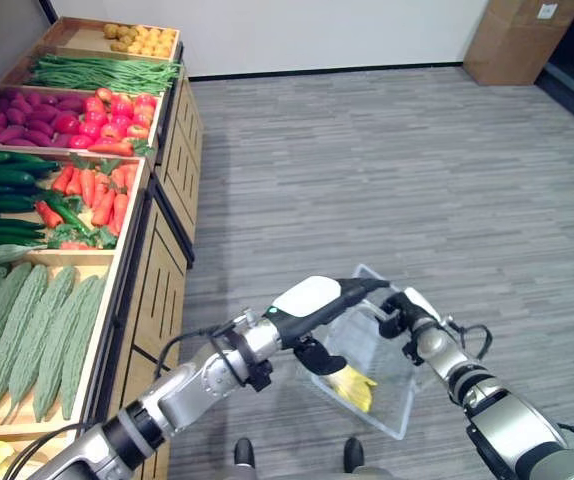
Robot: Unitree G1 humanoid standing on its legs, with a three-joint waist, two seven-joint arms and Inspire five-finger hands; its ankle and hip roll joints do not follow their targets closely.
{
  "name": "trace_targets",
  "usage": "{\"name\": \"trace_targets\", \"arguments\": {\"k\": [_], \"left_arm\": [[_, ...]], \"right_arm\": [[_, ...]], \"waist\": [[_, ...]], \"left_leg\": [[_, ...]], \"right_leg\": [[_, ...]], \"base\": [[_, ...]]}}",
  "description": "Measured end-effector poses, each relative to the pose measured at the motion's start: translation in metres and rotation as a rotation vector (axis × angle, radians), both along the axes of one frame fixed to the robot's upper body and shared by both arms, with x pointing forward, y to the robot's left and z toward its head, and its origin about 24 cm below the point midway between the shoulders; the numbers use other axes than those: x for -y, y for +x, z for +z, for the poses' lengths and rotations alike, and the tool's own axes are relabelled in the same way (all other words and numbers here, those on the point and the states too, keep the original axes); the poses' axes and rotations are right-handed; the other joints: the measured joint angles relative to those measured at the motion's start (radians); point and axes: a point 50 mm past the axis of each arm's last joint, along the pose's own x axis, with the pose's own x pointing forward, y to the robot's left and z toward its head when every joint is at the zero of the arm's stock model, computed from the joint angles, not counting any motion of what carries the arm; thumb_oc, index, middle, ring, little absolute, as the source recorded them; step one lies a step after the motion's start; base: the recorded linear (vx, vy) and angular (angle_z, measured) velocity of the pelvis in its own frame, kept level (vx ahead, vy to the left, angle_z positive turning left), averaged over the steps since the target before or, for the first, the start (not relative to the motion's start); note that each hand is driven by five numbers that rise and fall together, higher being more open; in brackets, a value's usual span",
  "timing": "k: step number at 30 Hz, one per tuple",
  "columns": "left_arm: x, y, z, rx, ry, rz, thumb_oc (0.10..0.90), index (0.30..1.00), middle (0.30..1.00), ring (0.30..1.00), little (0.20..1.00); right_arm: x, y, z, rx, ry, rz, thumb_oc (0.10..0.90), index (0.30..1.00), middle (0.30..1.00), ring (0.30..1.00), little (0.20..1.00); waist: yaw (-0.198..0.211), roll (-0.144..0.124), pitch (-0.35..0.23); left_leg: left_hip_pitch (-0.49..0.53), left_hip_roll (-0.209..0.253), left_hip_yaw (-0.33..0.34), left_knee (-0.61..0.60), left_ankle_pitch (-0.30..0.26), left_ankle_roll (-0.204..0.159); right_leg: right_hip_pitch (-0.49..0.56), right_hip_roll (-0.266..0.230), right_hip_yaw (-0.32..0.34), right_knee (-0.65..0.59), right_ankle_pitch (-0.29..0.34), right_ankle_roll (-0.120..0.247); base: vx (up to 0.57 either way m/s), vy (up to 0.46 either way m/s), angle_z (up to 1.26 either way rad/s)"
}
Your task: Get the vegetables into the basket
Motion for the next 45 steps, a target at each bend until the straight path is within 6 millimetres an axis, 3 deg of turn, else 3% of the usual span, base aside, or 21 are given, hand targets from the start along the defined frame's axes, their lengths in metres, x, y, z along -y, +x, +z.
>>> {"name": "trace_targets", "arguments": {"k": [2, 3, 6, 7, 8, 10, 12, 13, 20, 23, 31, 40, 45], "left_arm": [[-0.025, -0.003, -0.021, -0.117, -0.033, 0.152, 0.900, 1.000, 1.000, 1.000, 1.000], [-0.047, -0.009, -0.041, -0.211, -0.018, 0.267, 0.900, 1.000, 1.000, 1.000, 1.000], [-0.090, -0.023, -0.076, -0.353, 0.070, 0.457, 0.900, 1.000, 1.000, 1.000, 1.000], [-0.126, -0.043, -0.105, -0.474, 0.166, 0.605, 0.900, 1.000, 1.000, 1.000, 1.000], [-0.152, -0.074, -0.144, -0.654, 0.184, 0.802, 0.900, 1.000, 1.000, 1.000, 1.000], [-0.164, -0.104, -0.176, -0.827, 0.231, 0.966, 0.900, 1.000, 1.000, 1.000, 1.000], [-0.169, -0.127, -0.189, -0.922, 0.282, 1.012, 0.900, 1.000, 1.000, 1.000, 1.000], [-0.165, -0.148, -0.202, -1.025, 0.285, 1.064, 0.900, 1.000, 1.000, 1.000, 1.000], [-0.143, -0.201, -0.227, -1.288, 0.290, 1.244, 0.900, 1.000, 1.000, 1.000, 1.000], [-0.146, -0.202, -0.227, -1.273, 0.309, 1.272, 0.900, 1.000, 1.000, 1.000, 1.000], [-0.143, -0.198, -0.227, -1.233, 0.334, 1.270, 0.900, 1.000, 1.000, 1.000, 1.000], [-0.140, -0.195, -0.227, -1.205, 0.334, 1.304, 0.900, 1.000, 1.000, 1.000, 1.000], [-0.140, -0.168, -0.225, -1.141, 0.312, 1.288, 0.900, 1.000, 1.000, 1.000, 1.000]], "right_arm": [[0.009, -0.015, -0.010, 0.003, 0.095, -0.128, 0.400, 0.300, 0.300, 0.300, 0.300], [0.016, -0.027, -0.016, -0.010, 0.117, -0.177, 0.400, 0.300, 0.300, 0.300, 0.300], [0.027, -0.054, -0.029, -0.031, 0.154, -0.241, 0.400, 0.300, 0.300, 0.300, 0.300], [0.034, -0.075, -0.039, -0.063, 0.164, -0.285, 0.400, 0.300, 0.300, 0.300, 0.300], [0.045, -0.096, -0.046, -0.096, 0.148, -0.325, 0.400, 0.300, 0.300, 0.300, 0.300], [0.055, -0.112, -0.050, -0.143, 0.091, -0.312, 0.400, 0.300, 0.300, 0.300, 0.300], [0.059, -0.119, -0.051, -0.171, 0.052, -0.293, 0.400, 0.300, 0.300, 0.300, 0.300], [0.065, -0.127, -0.054, -0.216, -0.015, -0.259, 0.400, 0.300, 0.300, 0.300, 0.300], [0.075, -0.169, -0.067, -0.364, -0.114, -0.218, 0.400, 0.300, 0.300, 0.300, 0.300], [0.072, -0.198, -0.076, -0.430, -0.100, -0.234, 0.400, 0.300, 0.300, 0.300, 0.300], [0.054, -0.237, -0.091, -0.481, 0.027, -0.383, 0.400, 0.300, 0.300, 0.300, 0.300], [0.056, -0.248, -0.092, -0.517, 0.027, -0.430, 0.400, 0.300, 0.300, 0.300, 0.300], [0.055, -0.213, -0.088, -0.434, 0.035, -0.402, 0.400, 0.300, 0.300, 0.300, 0.300]], "waist": [[-0.001, 0.003, -0.001], [0.002, 0.003, -0.001], [0.004, 0.004, -0.002], [0.002, 0.004, -0.002], [0.001, 0.009, -0.005], [-0.001, 0.013, -0.009], [-0.001, 0.013, -0.009], [0.001, 0.016, -0.014], [-0.005, 0.012, -0.054], [-0.002, 0.010, -0.082], [-0.015, 0.007, -0.088], [-0.019, 0.011, -0.073], [-0.027, 0.031, 0.025]], "left_leg": [[0.001, 0.000, -0.003, 0.000, 0.000, 0.000], [0.000, 0.000, -0.007, 0.000, 0.000, -0.001], [-0.001, 0.002, -0.015, 0.000, 0.000, -0.001], [0.000, 0.006, -0.020, 0.000, 0.000, -0.001], [0.001, 0.003, -0.021, 0.000, -0.002, -0.002], [0.000, 0.000, -0.026, 0.000, -0.004, -0.001], [-0.002, 0.000, -0.030, 0.000, -0.004, -0.001], [-0.004, -0.001, -0.031, 0.000, -0.004, -0.001], [-0.016, 0.003, -0.026, 0.000, -0.013, 0.006], [-0.016, 0.008, -0.022, 0.000, -0.014, 0.004], [-0.008, 0.017, -0.011, 0.000, -0.019, -0.001], [-0.012, 0.031, -0.009, 0.000, -0.021, -0.006], [-0.054, 0.070, -0.016, 0.027, -0.016, -0.023]], "right_leg": [[0.003, -0.001, -0.003, -0.001, -0.001, 0.000], [0.004, 0.000, -0.006, 0.000, -0.002, 0.000], [0.008, 0.001, -0.014, -0.004, -0.006, -0.003], [0.013, 0.001, -0.021, -0.004, -0.009, -0.003], [0.015, -0.003, -0.022, -0.005, -0.012, -0.001], [0.017, -0.006, -0.028, -0.005, -0.015, -0.001], [0.017, -0.006, -0.031, -0.005, -0.015, -0.001], [0.017, -0.007, -0.033, -0.005, -0.019, 0.003], [-0.002, -0.004, -0.027, -0.003, -0.026, 0.003], [-0.007, 0.003, -0.024, -0.003, -0.026, 0.001], [-0.007, 0.011, -0.011, -0.005, -0.027, 0.000], [-0.013, 0.023, -0.010, -0.003, -0.028, -0.004], [-0.071, 0.059, -0.011, 0.059, -0.045, -0.029]], "base": [[0.00, -0.004, 0.05], [0.01, -0.005, 0.05], [0.02, -0.004, 0.09], [0.02, -0.001, 0.12], [0.03, 0.000, 0.11], [0.02, -0.003, 0.08], [0.00, -0.005, 0.07], [0.00, -0.002, 0.07], [0.01, -0.015, -0.02], [0.02, -0.025, -0.06], [0.02, -0.041, -0.05], [0.00, -0.082, -0.02], [0.00, -0.154, -0.03]]}}
